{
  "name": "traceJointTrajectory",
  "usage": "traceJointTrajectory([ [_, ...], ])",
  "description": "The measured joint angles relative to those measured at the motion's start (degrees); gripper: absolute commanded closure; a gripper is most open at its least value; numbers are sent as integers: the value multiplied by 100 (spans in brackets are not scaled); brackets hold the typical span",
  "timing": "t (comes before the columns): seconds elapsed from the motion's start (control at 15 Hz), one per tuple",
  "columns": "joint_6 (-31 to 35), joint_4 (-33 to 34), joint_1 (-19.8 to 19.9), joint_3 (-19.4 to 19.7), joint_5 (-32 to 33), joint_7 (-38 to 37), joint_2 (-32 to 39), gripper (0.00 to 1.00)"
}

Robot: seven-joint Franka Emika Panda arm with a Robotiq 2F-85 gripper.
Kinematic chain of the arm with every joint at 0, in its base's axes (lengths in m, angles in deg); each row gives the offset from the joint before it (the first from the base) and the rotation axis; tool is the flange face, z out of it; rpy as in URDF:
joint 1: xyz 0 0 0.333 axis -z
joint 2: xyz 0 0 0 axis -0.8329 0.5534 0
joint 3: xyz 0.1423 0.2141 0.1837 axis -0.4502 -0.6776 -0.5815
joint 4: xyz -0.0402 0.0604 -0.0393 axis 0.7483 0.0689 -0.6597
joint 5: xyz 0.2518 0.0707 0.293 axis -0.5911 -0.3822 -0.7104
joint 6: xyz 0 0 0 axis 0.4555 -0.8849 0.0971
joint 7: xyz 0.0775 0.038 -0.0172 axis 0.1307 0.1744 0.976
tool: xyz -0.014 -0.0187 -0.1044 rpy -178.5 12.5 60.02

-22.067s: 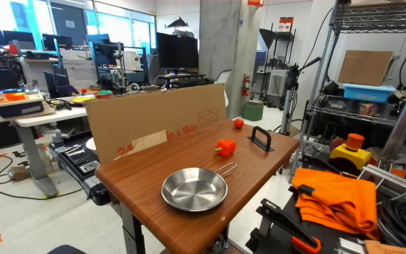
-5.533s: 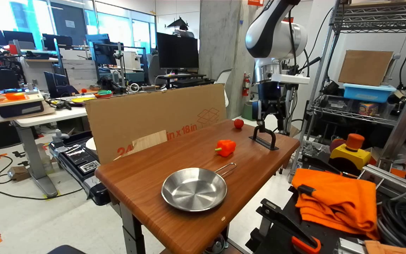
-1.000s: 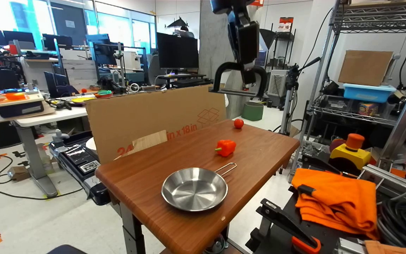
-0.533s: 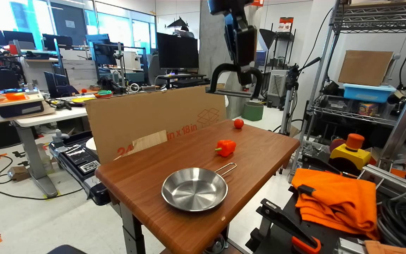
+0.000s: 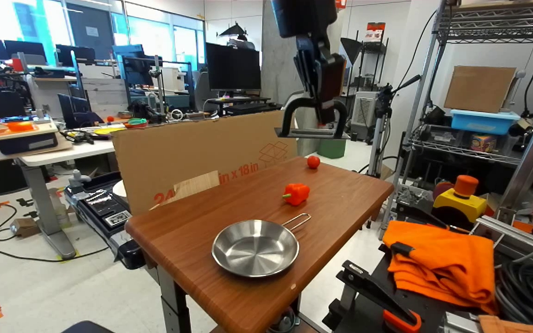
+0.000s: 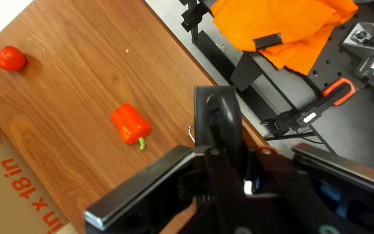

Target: Pick up the black object from the table and put it back on the table.

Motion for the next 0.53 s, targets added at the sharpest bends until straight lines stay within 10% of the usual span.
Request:
traceJointTrajectory([
  [0.53,-22,556,-94,-5,734,-800,1112,96],
])
